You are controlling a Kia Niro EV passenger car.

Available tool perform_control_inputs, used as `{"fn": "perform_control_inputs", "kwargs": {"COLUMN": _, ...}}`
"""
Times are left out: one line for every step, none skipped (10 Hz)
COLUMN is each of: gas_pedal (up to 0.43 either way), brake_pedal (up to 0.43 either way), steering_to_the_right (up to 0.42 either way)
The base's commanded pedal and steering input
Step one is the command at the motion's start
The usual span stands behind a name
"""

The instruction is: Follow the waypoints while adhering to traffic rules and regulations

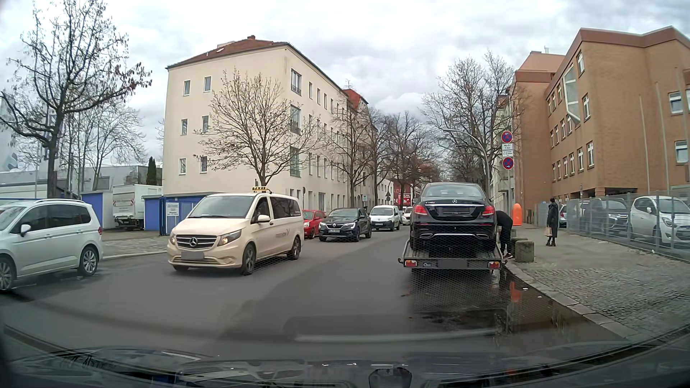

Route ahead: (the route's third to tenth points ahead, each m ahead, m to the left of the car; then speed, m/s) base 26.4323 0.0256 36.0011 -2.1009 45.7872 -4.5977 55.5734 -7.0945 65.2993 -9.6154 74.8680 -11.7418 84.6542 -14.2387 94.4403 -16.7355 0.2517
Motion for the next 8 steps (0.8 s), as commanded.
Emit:
{"fn": "perform_control_inputs", "kwargs": {"gas_pedal": 0.000, "brake_pedal": 0.128, "steering_to_the_right": 0.055}}
{"fn": "perform_control_inputs", "kwargs": {"gas_pedal": 0.000, "brake_pedal": 0.116, "steering_to_the_right": 0.054}}
{"fn": "perform_control_inputs", "kwargs": {"gas_pedal": 0.000, "brake_pedal": 0.110, "steering_to_the_right": 0.054}}
{"fn": "perform_control_inputs", "kwargs": {"gas_pedal": 0.000, "brake_pedal": 0.110, "steering_to_the_right": 0.053}}
{"fn": "perform_control_inputs", "kwargs": {"gas_pedal": 0.000, "brake_pedal": 0.104, "steering_to_the_right": 0.052}}
{"fn": "perform_control_inputs", "kwargs": {"gas_pedal": 0.000, "brake_pedal": 0.104, "steering_to_the_right": 0.052}}
{"fn": "perform_control_inputs", "kwargs": {"gas_pedal": 0.000, "brake_pedal": 0.110, "steering_to_the_right": 0.052}}
{"fn": "perform_control_inputs", "kwargs": {"gas_pedal": 0.000, "brake_pedal": 0.110, "steering_to_the_right": 0.052}}
